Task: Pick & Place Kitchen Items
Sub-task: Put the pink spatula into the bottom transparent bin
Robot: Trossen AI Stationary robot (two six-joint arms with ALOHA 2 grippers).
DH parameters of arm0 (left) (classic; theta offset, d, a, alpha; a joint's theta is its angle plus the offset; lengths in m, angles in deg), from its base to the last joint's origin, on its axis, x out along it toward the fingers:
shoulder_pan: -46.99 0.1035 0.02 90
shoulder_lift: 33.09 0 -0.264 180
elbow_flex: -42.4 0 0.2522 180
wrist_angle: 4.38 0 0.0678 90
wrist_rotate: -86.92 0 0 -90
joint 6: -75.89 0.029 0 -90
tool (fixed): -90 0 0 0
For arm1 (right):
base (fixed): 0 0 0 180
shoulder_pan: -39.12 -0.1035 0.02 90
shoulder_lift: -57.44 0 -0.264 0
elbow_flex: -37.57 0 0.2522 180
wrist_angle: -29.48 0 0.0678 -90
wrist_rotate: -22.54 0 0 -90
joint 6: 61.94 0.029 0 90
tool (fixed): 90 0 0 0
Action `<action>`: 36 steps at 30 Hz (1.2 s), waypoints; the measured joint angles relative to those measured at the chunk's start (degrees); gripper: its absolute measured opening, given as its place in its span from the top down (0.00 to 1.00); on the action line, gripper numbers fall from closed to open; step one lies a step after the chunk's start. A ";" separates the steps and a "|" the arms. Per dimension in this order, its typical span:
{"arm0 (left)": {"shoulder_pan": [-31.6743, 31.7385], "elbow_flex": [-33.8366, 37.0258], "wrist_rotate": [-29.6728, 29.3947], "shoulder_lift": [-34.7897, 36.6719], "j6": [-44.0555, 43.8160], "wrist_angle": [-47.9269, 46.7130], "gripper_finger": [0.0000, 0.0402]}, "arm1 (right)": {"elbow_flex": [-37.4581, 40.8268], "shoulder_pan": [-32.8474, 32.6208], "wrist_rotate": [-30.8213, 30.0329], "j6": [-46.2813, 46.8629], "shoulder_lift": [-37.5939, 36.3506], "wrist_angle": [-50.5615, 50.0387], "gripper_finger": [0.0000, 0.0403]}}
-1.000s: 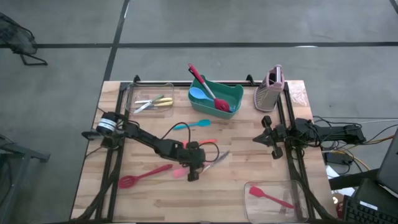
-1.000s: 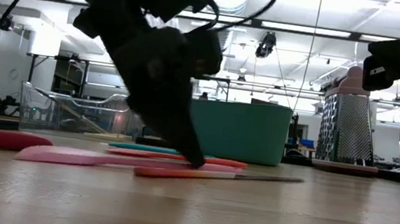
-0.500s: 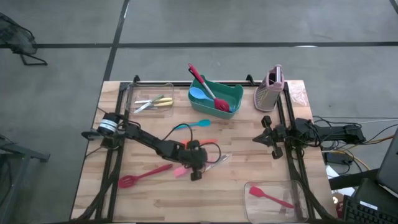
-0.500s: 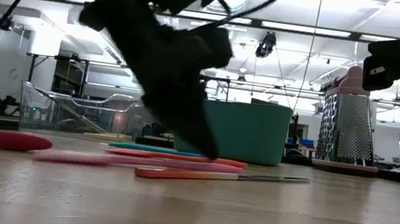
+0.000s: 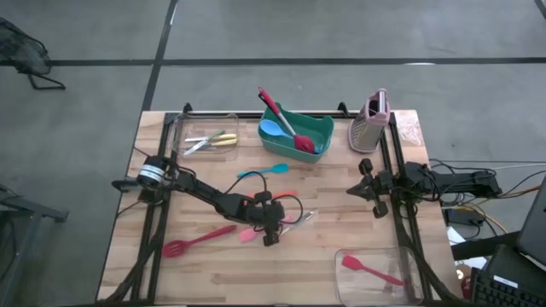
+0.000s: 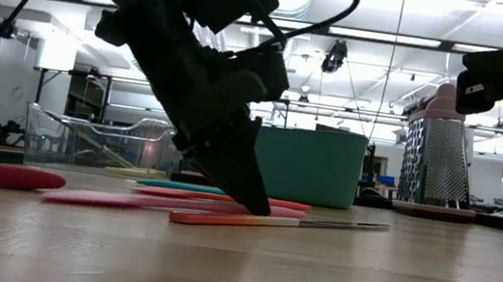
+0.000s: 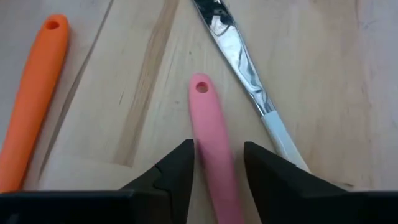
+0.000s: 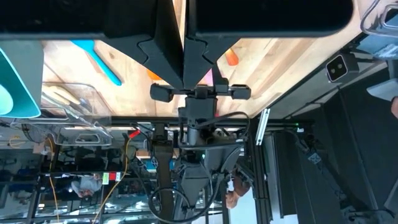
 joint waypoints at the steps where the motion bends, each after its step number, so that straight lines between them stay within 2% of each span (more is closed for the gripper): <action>1: 0.04 -0.02 0.23 -0.59 0.02 0.09 0.63 | 0.00 -0.02 0.02 0.00 0.00 0.00 0.98; 5: 0.07 -0.07 0.82 -2.02 0.72 0.07 0.66 | 0.00 -0.02 0.02 0.00 0.00 0.00 0.98; 11: 0.35 -0.04 4.13 -3.81 2.07 -0.28 0.90 | -0.01 -0.02 0.02 0.00 0.00 -0.01 0.98; 15: 0.38 0.00 4.99 -3.85 3.05 -0.28 0.91 | 0.00 -0.01 0.02 0.00 0.00 0.00 0.98; 19: 0.27 -0.13 6.13 -2.33 4.77 -0.12 1.00 | -0.01 0.00 0.02 0.00 0.00 0.00 0.98; 26: 0.36 -0.20 10.07 -2.03 4.44 2.06 0.99 | 0.00 0.00 0.02 0.00 0.00 0.00 0.98; 36: 0.09 0.02 5.70 0.28 3.29 2.18 0.83 | -0.01 0.00 0.02 0.00 0.00 0.00 0.98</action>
